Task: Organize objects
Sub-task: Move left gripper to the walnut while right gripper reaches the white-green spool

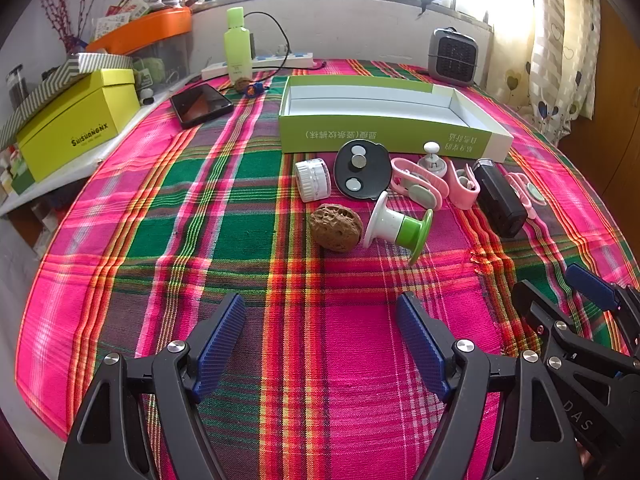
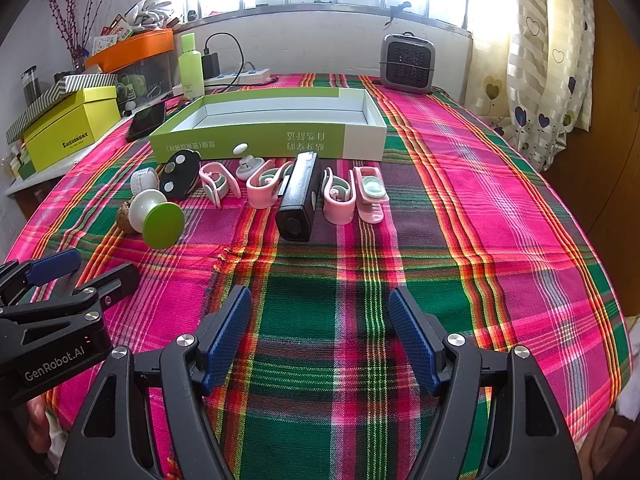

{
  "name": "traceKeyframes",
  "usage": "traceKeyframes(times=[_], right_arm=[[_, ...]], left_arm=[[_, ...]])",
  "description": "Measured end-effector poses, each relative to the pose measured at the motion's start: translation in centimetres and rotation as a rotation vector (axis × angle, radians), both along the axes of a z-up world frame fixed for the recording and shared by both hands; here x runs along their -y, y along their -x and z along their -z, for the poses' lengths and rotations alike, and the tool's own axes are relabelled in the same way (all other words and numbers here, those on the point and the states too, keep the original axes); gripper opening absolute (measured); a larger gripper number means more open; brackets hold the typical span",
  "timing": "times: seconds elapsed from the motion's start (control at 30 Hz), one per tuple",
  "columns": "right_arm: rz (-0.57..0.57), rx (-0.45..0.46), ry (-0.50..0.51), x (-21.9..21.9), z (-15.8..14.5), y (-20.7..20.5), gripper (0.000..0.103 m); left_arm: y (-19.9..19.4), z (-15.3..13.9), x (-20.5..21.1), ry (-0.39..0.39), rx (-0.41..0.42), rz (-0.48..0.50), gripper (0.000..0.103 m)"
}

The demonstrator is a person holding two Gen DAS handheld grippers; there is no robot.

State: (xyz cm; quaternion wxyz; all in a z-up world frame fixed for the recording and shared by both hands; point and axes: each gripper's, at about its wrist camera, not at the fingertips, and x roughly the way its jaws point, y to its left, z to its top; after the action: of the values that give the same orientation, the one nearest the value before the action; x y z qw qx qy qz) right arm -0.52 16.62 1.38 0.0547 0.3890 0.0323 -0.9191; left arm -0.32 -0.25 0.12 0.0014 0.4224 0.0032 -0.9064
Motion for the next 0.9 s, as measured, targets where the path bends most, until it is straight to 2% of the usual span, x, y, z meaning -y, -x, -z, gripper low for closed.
traceKeyframes(times=[0.5, 0.6, 0.73, 0.9], right_arm=[[-0.007, 0.021, 0.004, -0.1, -0.1, 0.2, 0.072], [-0.03, 0.039, 0.013, 0.0, -0.4, 0.5, 0.072], [-0.098, 0.046, 0.083, 0.3, -0.9, 0.7, 0.072], [-0.196, 0.012, 0.081, 2.0, -1.7, 0.9, 0.072]], left_arm=[[0.2, -0.1, 0.3, -0.008, 0.011, 0.03, 0.078], [0.0, -0.2, 0.5, -0.022, 0.01, 0.039, 0.078], [-0.2, -0.4, 1.3, -0.058, 0.005, 0.041, 0.077], [-0.1, -0.6, 2.3, -0.048, -0.004, 0.012, 0.077]])
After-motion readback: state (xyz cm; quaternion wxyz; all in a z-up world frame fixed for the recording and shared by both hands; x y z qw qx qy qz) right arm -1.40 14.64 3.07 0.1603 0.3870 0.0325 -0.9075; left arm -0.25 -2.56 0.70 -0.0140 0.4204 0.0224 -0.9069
